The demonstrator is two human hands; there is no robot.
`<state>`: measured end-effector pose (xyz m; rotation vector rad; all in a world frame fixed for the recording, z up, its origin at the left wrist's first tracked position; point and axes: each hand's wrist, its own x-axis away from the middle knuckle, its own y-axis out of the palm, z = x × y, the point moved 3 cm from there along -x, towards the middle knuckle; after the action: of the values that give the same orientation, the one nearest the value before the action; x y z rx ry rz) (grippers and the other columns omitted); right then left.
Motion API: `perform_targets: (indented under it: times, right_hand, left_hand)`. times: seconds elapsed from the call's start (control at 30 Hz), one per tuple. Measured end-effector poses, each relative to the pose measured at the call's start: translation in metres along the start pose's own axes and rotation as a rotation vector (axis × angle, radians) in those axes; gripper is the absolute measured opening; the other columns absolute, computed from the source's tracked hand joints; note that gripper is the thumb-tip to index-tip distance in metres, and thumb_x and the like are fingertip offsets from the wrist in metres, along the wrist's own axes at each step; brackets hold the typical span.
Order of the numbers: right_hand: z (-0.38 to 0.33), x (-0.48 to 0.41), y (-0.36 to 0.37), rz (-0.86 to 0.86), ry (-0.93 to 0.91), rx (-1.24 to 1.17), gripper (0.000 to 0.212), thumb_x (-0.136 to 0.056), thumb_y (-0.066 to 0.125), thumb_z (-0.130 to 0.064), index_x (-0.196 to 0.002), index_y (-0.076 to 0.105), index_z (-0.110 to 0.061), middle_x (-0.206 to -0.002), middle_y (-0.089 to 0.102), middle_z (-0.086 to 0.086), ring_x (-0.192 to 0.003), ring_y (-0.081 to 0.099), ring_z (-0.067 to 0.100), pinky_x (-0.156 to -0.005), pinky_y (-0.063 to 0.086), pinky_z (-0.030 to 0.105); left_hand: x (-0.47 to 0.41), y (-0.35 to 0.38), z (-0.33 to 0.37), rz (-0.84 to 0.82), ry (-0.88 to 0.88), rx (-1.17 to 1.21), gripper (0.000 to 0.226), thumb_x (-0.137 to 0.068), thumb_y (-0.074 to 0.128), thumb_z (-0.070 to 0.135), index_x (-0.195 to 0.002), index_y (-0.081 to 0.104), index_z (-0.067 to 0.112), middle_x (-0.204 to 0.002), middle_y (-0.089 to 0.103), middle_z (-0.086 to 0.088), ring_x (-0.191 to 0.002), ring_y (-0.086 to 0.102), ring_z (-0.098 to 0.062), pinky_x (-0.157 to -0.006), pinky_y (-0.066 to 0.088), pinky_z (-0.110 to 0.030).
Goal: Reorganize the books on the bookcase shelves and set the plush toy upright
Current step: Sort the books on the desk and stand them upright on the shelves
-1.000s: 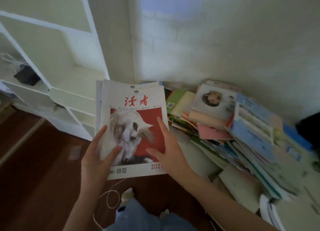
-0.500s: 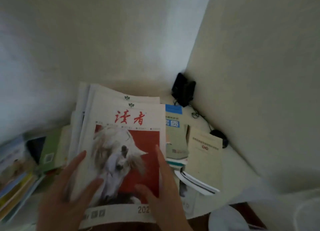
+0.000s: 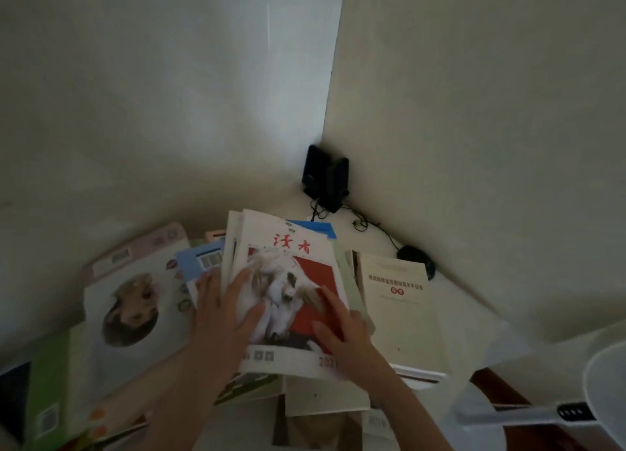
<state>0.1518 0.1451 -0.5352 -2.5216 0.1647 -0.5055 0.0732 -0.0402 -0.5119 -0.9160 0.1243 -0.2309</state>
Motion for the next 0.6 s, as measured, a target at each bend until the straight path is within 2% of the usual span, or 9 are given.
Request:
perform_targets:
  times: [0.03, 0.07, 0.17, 0.23, 0.33, 0.4, 0.5, 0.6]
  right_hand:
    - [0.004, -0.004, 0.002, 0.001, -0.003, -0.061, 0.055, -0.086, 0.042, -0.065, -0.127, 0.006, -0.072, -0.121, 0.033, -0.001, -0.117, 0.042, 0.023, -0.101, 0.043, 0.047]
    - [0.008, -0.005, 0.004, 0.004, -0.007, -0.120, 0.055, -0.087, 0.045, -0.062, -0.128, 0.008, -0.071, -0.121, 0.033, -0.001, -0.113, 0.046, 0.021, -0.096, 0.049, 0.043]
    - [0.020, -0.008, 0.010, -0.027, -0.004, -0.273, 0.062, -0.088, 0.050, -0.049, -0.137, 0.014, -0.058, -0.127, 0.033, 0.002, -0.109, 0.054, 0.018, -0.085, 0.057, 0.036]
    - [0.023, -0.011, 0.011, -0.034, -0.016, -0.283, 0.064, -0.086, 0.050, -0.048, -0.140, 0.016, -0.055, -0.126, 0.034, 0.001, -0.107, 0.058, 0.018, -0.082, 0.058, 0.035]
    - [0.023, -0.015, 0.005, -0.054, 0.004, -0.357, 0.061, -0.092, 0.054, -0.034, -0.141, 0.021, -0.050, -0.126, 0.035, -0.002, -0.107, 0.059, 0.019, -0.079, 0.059, 0.032]
    - [0.023, -0.018, 0.001, -0.064, 0.006, -0.396, 0.061, -0.091, 0.056, -0.029, -0.140, 0.024, -0.048, -0.126, 0.035, -0.003, -0.107, 0.060, 0.021, -0.077, 0.059, 0.034]
    - [0.027, -0.024, 0.000, -0.065, -0.009, -0.415, 0.064, -0.085, 0.059, -0.036, -0.139, 0.027, -0.049, -0.130, 0.036, -0.004, -0.107, 0.062, 0.024, -0.074, 0.060, 0.036]
    - [0.031, -0.026, 0.003, -0.055, -0.033, -0.451, 0.073, -0.073, 0.066, -0.058, -0.137, 0.031, -0.053, -0.136, 0.035, -0.001, -0.110, 0.061, 0.025, -0.075, 0.060, 0.039]
  left_hand:
    - [-0.005, 0.002, -0.001, -0.048, -0.021, 0.064, 0.060, -0.086, 0.048, 0.060, -0.136, 0.016, 0.045, -0.157, 0.013, -0.008, -0.146, 0.002, -0.027, -0.114, 0.017, -0.054]
    - [-0.009, 0.004, -0.004, -0.037, -0.021, 0.111, 0.066, -0.079, 0.044, 0.068, -0.134, 0.015, 0.045, -0.158, 0.011, -0.002, -0.146, -0.001, -0.021, -0.115, 0.014, -0.049]
    - [-0.010, 0.007, -0.008, 0.006, -0.017, 0.171, 0.087, -0.059, 0.021, 0.085, -0.135, 0.016, 0.043, -0.155, 0.011, 0.009, -0.142, -0.004, -0.008, -0.116, 0.009, -0.043]
    - [-0.010, 0.008, -0.010, 0.016, -0.003, 0.178, 0.078, -0.065, 0.024, 0.078, -0.134, 0.017, 0.045, -0.156, 0.012, 0.008, -0.142, -0.004, -0.007, -0.116, 0.008, -0.042]
    - [-0.011, 0.010, -0.013, 0.014, 0.000, 0.194, 0.079, -0.069, 0.030, 0.073, -0.139, 0.017, 0.041, -0.153, 0.012, 0.014, -0.146, 0.001, -0.011, -0.119, 0.010, -0.039]
    - [-0.012, 0.011, -0.009, 0.021, 0.003, 0.202, 0.074, -0.069, 0.029, 0.073, -0.137, 0.018, 0.045, -0.150, 0.008, 0.017, -0.145, -0.001, -0.009, -0.119, 0.009, -0.039]
    - [-0.014, 0.014, -0.005, 0.024, -0.024, 0.200, 0.075, -0.065, 0.022, 0.086, -0.130, 0.017, 0.051, -0.150, 0.004, 0.019, -0.141, -0.007, -0.004, -0.118, 0.005, -0.038]
    - [-0.011, 0.016, -0.006, 0.051, -0.031, 0.202, 0.087, -0.059, 0.007, 0.096, -0.133, 0.017, 0.050, -0.152, 0.004, 0.018, -0.141, -0.007, -0.004, -0.116, 0.004, -0.035]
